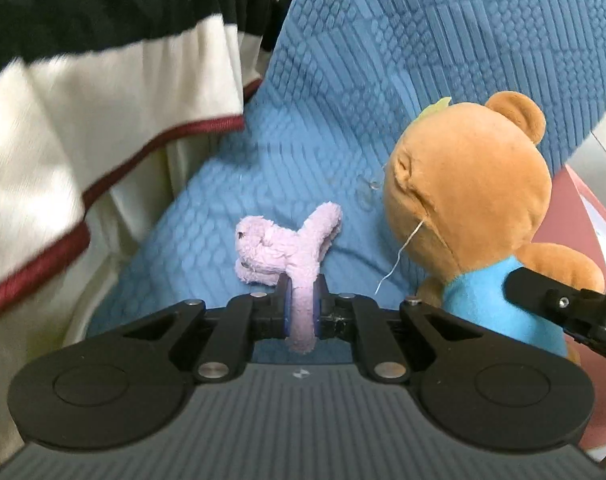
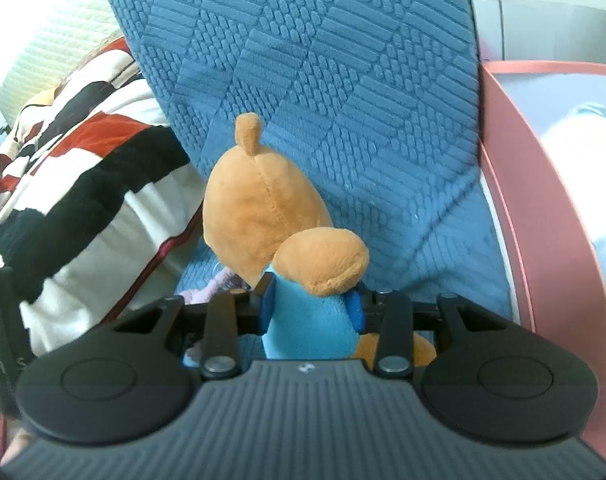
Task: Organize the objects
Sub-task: 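Lift teddy bear with right tool while left tool grasps pink bunny's leg, then hold teddy bear with right tool while left tool lifts pink bunny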
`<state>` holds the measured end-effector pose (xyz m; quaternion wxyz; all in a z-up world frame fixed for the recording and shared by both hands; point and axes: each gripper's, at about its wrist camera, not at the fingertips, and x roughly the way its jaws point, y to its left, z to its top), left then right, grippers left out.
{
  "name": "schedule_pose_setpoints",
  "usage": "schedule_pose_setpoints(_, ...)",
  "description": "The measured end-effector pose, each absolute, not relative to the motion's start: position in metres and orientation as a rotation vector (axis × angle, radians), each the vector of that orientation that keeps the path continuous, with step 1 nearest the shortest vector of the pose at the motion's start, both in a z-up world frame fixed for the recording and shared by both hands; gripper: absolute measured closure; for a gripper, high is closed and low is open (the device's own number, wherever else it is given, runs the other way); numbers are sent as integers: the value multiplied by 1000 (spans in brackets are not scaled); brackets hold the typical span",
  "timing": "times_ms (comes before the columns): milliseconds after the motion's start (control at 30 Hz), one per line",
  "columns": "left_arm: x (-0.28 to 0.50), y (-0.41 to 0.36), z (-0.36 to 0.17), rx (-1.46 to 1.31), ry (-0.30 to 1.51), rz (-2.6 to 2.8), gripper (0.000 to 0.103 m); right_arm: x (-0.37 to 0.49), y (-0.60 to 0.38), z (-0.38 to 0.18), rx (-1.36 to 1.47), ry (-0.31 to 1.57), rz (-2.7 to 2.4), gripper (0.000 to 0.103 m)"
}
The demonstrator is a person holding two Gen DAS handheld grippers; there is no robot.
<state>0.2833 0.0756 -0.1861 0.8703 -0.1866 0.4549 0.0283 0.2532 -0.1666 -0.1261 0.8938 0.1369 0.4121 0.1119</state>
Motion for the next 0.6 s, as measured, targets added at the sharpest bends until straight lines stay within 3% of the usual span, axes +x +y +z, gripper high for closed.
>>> schedule_pose_setpoints(200,265,73,-182,-386,994,59,90,231,-174,-130,299,882,209,63)
schedule_pose_setpoints(333,265,74,-178,-389,1011,56,89,239,-174,-136,293,886,204,57)
schedule_pose_setpoints(400,271,73,-179,-385,1023,59,80,245,-175,-139,289,891,201,56)
schedule_pose_setpoints(467,273,73,-182,-386,1036,73,59,251,-174,-142,290,902,221,46)
schedule_pose_setpoints(533,274,74,-182,-389,1042,92,48,256,-174,-145,291,918,240,39)
schedule_pose_setpoints(600,276,76,-183,-390,1049,99,47,261,-172,-147,285,925,245,38)
